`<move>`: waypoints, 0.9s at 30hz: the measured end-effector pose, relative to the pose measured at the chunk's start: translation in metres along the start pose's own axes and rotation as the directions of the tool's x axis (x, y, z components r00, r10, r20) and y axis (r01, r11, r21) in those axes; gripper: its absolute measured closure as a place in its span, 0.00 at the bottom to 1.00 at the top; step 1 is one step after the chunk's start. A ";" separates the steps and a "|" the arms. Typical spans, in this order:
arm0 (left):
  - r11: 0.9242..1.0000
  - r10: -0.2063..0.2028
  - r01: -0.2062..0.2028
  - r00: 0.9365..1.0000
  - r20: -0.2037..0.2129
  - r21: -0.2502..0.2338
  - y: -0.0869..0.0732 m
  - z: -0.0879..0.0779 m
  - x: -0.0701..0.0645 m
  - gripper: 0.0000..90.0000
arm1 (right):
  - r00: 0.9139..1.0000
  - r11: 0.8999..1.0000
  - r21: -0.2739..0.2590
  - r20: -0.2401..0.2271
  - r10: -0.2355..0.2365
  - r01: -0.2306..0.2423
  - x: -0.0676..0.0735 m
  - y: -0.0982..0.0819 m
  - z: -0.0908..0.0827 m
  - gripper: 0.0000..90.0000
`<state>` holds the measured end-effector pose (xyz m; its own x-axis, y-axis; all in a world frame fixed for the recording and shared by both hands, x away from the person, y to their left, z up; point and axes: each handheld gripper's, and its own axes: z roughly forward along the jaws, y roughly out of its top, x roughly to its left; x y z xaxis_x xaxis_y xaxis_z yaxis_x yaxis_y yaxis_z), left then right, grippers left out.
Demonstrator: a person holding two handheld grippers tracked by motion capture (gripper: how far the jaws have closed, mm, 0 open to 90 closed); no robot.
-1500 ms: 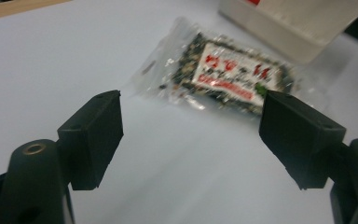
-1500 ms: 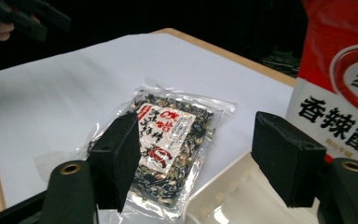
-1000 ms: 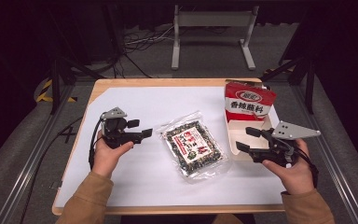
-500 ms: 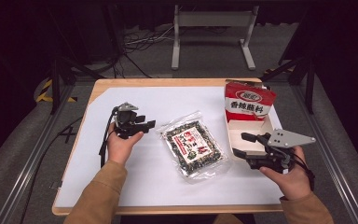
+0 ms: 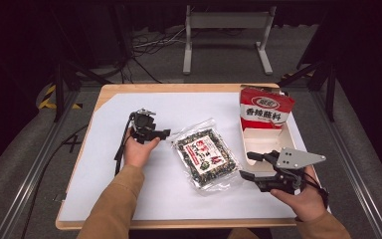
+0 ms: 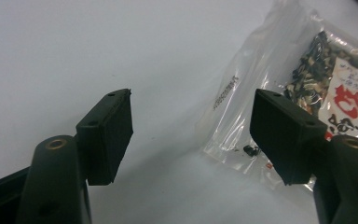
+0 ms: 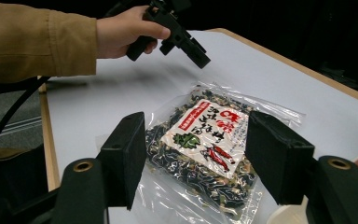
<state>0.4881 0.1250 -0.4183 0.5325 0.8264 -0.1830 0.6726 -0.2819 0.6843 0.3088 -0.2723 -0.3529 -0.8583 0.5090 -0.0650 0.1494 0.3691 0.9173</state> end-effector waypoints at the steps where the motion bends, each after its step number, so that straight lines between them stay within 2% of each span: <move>1: 1.000 0.008 -0.008 1.000 0.001 0.007 0.001 0.001 -0.001 0.35 | 1.000 1.000 -0.001 -0.003 -0.002 0.002 0.001 0.000 0.000 0.43; 3: 0.999 0.022 -0.022 1.000 0.003 0.024 0.004 0.004 -0.002 0.36 | 1.000 1.000 -0.003 -0.005 -0.006 0.006 0.002 -0.001 -0.001 0.43; 5: 0.999 0.022 -0.023 0.999 0.024 0.034 0.006 0.007 -0.003 0.39 | 1.000 1.000 -0.009 -0.006 -0.004 0.004 0.002 -0.001 -0.002 0.43; 12: 0.998 -0.010 0.009 1.000 0.028 0.063 0.004 0.020 0.000 0.42 | 1.000 1.000 -0.009 -0.003 0.003 -0.003 0.001 -0.004 -0.004 0.42; 14: 0.997 -0.035 0.031 0.998 0.060 0.064 0.003 0.021 0.003 0.41 | 1.000 1.000 -0.008 -0.003 0.001 -0.001 0.001 -0.005 -0.003 0.42; 16: 0.996 -0.067 0.060 0.992 0.105 0.073 0.002 0.025 0.004 0.38 | 1.000 1.000 -0.006 -0.005 0.001 -0.001 0.001 -0.005 -0.002 0.41; 17: 0.995 -0.071 0.062 0.990 0.122 0.078 0.001 0.027 0.005 0.38 | 1.000 1.000 -0.005 -0.006 0.000 0.000 0.001 -0.006 -0.001 0.41; 23: 0.996 -0.073 0.064 0.988 0.135 0.069 0.001 0.031 0.002 0.50 | 1.000 1.000 -0.005 -0.007 -0.005 0.005 0.002 -0.006 0.000 0.40; 27: 0.996 -0.068 0.059 0.990 0.127 0.071 0.001 0.032 0.002 0.54 | 1.000 1.000 -0.009 -0.010 -0.002 0.002 0.002 -0.006 0.000 0.40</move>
<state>0.5056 0.1107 -0.4405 0.5469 0.7748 -0.3172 0.7377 -0.2668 0.6201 0.3061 -0.2741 -0.3588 -0.8635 0.5003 -0.0632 0.1430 0.3631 0.9207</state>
